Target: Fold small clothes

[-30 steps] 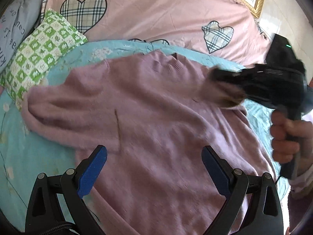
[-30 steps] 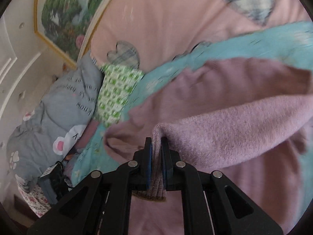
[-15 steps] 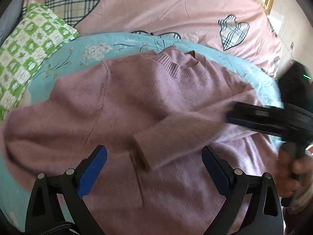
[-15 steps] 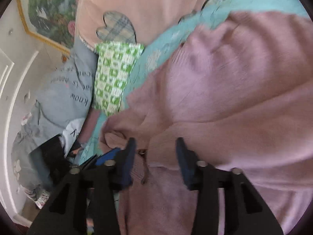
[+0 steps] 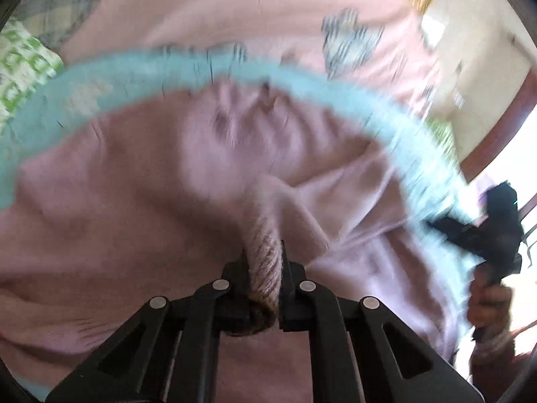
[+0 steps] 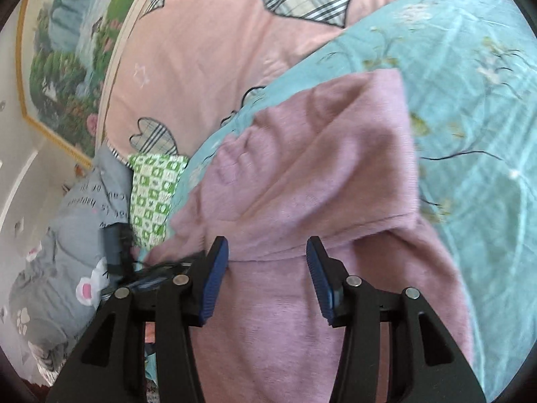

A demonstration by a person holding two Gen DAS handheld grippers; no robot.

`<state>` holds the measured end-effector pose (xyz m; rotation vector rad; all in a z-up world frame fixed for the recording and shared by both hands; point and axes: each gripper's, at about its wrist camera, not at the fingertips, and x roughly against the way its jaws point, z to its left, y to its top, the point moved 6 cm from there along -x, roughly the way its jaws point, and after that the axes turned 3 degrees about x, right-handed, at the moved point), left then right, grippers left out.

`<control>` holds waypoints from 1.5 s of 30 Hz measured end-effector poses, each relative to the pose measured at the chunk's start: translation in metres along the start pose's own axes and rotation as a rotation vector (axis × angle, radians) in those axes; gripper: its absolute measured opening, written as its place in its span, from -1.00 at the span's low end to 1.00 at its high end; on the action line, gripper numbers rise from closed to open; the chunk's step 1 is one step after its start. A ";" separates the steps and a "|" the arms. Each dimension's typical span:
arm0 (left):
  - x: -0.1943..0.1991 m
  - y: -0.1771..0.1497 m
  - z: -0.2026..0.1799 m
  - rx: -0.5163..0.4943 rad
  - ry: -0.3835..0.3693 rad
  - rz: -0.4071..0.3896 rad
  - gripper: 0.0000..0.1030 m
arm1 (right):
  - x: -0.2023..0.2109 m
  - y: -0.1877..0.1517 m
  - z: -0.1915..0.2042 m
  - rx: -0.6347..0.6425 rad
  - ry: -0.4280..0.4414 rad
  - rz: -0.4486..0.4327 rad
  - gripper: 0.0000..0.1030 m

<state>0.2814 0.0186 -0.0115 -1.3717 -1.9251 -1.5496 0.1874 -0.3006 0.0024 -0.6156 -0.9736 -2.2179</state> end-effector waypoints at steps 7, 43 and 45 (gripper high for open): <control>0.017 -0.006 0.096 0.205 0.134 -0.008 -0.85 | 0.008 0.016 -0.028 -0.008 -0.094 -0.054 -0.03; -0.058 -0.011 0.068 0.117 0.129 0.092 -0.78 | -0.080 0.126 -0.105 0.255 -0.492 0.008 -0.76; -0.051 -0.013 0.068 0.096 0.159 0.092 -0.64 | -0.073 0.125 -0.105 0.224 -0.497 0.004 -0.60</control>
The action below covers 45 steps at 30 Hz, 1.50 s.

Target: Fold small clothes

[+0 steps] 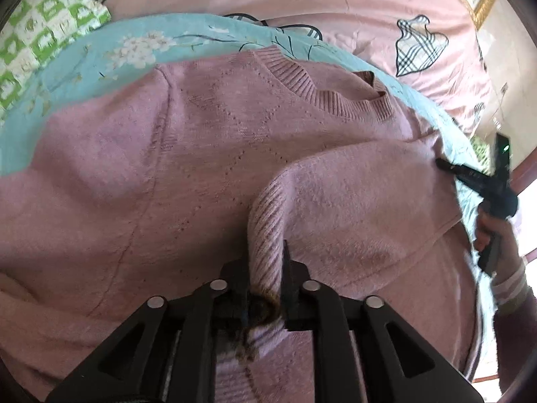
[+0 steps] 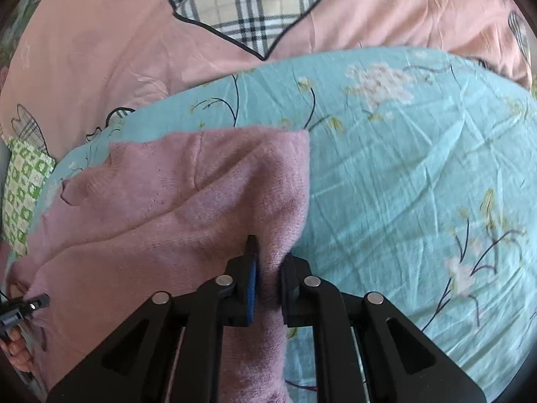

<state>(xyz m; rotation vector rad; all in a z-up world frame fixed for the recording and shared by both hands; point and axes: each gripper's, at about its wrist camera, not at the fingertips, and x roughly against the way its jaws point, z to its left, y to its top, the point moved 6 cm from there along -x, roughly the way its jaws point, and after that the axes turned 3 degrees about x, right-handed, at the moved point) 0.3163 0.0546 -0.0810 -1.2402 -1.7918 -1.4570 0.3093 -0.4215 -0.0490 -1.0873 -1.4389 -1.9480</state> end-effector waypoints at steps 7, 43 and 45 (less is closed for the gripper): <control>0.063 -0.038 0.011 0.080 0.002 -0.072 -0.43 | 0.072 -0.027 0.028 -0.043 0.119 -0.098 -0.01; 0.118 0.006 -0.078 0.033 -0.101 -0.219 -0.91 | 0.134 -0.169 0.096 -0.080 0.378 0.002 0.05; 0.093 0.012 -0.102 0.001 -0.127 -0.175 -0.91 | 0.136 -0.168 0.089 -0.088 0.369 -0.003 0.05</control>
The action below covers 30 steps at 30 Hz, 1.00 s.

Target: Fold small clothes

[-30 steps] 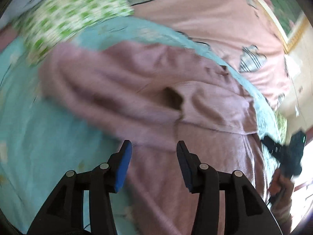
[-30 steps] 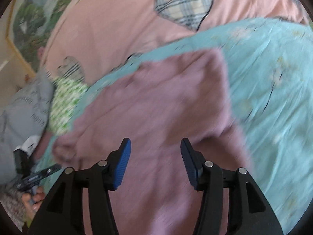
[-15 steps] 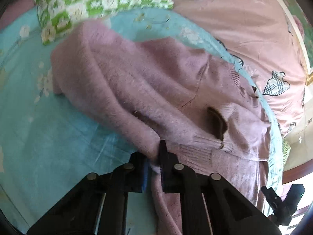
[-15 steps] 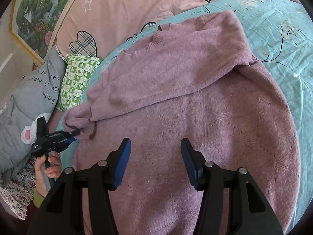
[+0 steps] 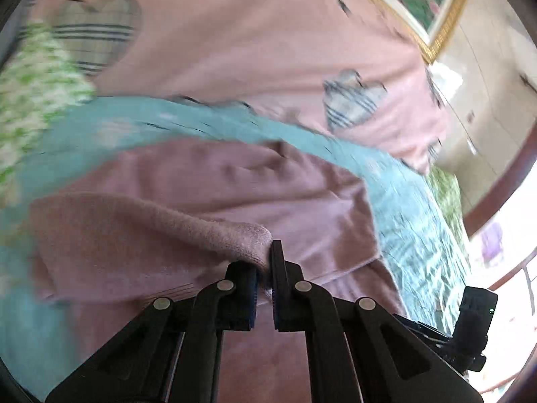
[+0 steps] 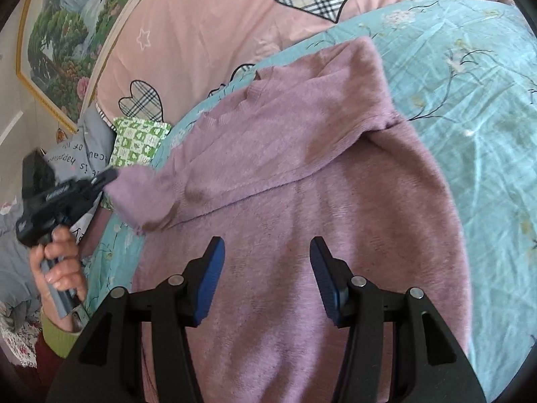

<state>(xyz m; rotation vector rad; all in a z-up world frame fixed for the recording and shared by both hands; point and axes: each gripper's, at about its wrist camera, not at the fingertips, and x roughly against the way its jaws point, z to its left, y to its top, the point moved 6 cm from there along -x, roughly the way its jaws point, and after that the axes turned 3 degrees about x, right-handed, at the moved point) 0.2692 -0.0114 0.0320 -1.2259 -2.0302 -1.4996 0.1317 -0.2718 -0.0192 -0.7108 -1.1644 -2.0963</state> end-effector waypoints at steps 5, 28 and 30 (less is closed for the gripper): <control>-0.071 -0.014 -0.034 -0.045 -0.015 0.106 -0.91 | 0.006 0.003 -0.017 -0.027 -0.028 -0.005 0.05; 0.002 -0.080 0.114 0.110 0.378 0.007 0.12 | -0.098 0.010 0.092 0.592 -0.153 0.056 0.05; 0.006 -0.080 0.142 0.156 0.452 -0.001 0.12 | -0.117 0.011 0.088 0.607 -0.190 0.097 0.05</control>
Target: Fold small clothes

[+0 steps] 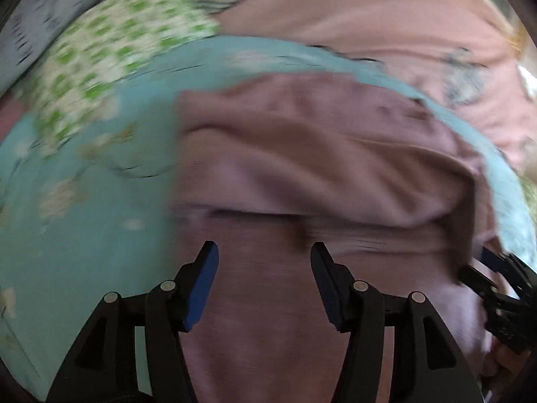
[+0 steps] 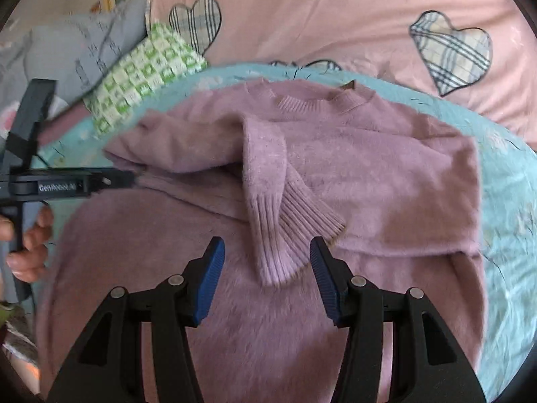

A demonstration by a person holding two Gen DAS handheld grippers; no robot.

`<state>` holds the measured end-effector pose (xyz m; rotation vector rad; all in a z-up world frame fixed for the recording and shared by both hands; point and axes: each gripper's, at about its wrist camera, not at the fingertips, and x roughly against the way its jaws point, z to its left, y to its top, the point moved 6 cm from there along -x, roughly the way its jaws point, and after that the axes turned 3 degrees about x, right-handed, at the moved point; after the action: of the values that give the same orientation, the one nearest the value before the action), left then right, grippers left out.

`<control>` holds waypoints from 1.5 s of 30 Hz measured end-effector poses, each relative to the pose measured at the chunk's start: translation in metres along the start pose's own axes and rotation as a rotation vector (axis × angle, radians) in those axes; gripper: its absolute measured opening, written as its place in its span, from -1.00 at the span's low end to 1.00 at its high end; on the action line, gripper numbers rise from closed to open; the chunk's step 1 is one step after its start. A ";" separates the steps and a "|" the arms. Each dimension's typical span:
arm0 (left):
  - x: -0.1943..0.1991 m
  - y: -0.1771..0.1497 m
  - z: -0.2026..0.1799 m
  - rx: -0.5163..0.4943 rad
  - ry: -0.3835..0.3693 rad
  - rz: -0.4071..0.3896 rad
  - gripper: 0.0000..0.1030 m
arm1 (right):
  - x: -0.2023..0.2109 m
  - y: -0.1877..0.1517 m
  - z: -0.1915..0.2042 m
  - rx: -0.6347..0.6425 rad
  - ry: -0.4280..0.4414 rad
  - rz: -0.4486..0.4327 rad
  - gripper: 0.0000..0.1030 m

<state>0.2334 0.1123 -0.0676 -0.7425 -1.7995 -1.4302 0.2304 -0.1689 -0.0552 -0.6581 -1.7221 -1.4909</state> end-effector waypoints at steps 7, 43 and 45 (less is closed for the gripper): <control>-0.024 0.021 0.033 0.080 0.117 -0.044 0.12 | 0.031 0.046 -0.038 -0.363 0.481 -0.030 -0.89; -0.020 0.009 0.039 0.151 0.091 -0.086 0.15 | 0.042 -0.020 -0.210 -0.716 0.111 -0.064 0.20; -0.020 0.009 0.038 0.144 0.100 -0.084 0.15 | 0.048 -0.025 -0.192 -0.692 0.151 -0.081 0.20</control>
<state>0.2452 0.1511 -0.0842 -0.5179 -1.8521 -1.3503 0.2227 -0.3652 -0.0242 -0.7958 -1.1076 -2.1538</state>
